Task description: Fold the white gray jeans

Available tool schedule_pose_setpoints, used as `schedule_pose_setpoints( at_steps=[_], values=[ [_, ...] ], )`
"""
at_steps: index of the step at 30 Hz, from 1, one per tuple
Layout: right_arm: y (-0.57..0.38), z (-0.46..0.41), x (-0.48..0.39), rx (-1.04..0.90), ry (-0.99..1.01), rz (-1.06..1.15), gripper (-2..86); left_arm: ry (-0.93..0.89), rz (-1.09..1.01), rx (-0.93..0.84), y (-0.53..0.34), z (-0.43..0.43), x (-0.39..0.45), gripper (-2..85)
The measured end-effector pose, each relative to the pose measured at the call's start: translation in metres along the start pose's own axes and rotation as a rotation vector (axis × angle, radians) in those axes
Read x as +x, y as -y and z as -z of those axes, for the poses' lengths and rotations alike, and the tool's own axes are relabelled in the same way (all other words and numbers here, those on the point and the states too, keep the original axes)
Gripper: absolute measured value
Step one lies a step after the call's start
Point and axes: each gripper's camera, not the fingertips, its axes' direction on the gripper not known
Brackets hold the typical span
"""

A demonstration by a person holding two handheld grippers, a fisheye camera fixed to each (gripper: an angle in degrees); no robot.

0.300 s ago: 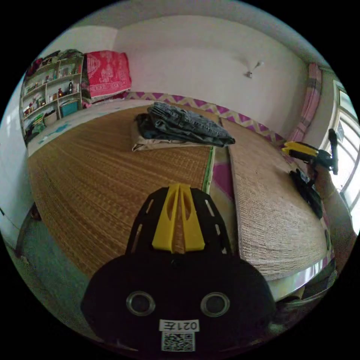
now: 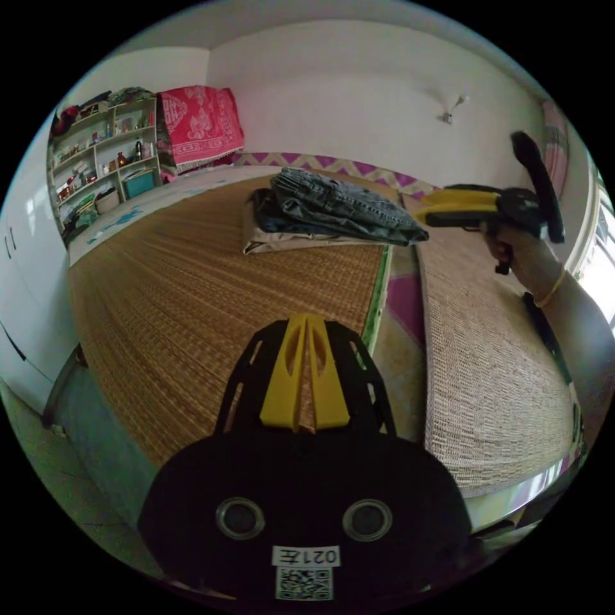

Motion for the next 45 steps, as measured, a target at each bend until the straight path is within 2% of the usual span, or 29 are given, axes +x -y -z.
schedule_pose_setpoints(
  at_steps=[11,14,16,19,23,27,33,35,38,40,42,45],
  values=[
    [0.147,-0.122,-0.114,-0.057,-0.07,0.246,13.9,0.054,-0.037,-0.014,-0.013,0.016,-0.004,-1.0],
    [0.164,-0.154,-0.128,-0.122,-0.098,0.244,13.3,0.076,-0.074,0.005,-0.017,0.022,0.0,-1.0],
    [0.168,-0.163,-0.13,-0.107,-0.14,0.201,11.7,0.082,-0.087,0.007,-0.019,0.025,0.001,-1.0],
    [0.175,-0.164,-0.125,-0.093,-0.098,0.126,7.0,0.088,-0.091,0.007,-0.021,0.028,-0.001,-1.0],
    [0.175,-0.135,-0.092,-0.04,0.014,-0.045,4.6,0.112,-0.1,0.002,-0.023,0.03,-0.001,-1.0],
    [0.153,-0.069,-0.006,0.075,0.132,-0.307,4.3,0.118,-0.097,-0.006,-0.023,0.031,-0.005,-1.0],
    [0.074,0.065,0.121,0.121,0.018,-0.499,3.9,0.119,-0.099,-0.039,-0.02,0.027,-0.01,-1.0],
    [0.048,0.116,0.139,0.149,-0.026,-0.482,4.0,0.127,-0.114,-0.048,-0.019,0.026,-0.009,-1.0],
    [0.022,0.193,0.131,0.123,-0.114,-0.327,4.0,0.106,-0.146,-0.054,-0.017,0.025,-0.007,-1.0],
    [0.013,0.222,0.102,0.059,-0.173,-0.191,4.0,-0.013,-0.144,-0.056,-0.016,0.027,-0.009,-1.0],
    [-0.003,0.233,0.045,-0.061,-0.212,-0.033,4.0,-0.256,-0.143,-0.068,-0.016,0.035,-0.008,-1.0],
    [-0.048,0.215,-0.043,-0.205,-0.156,0.07,4.0,-0.359,-0.164,-0.062,-0.02,0.054,0.005,-1.0]
  ],
)
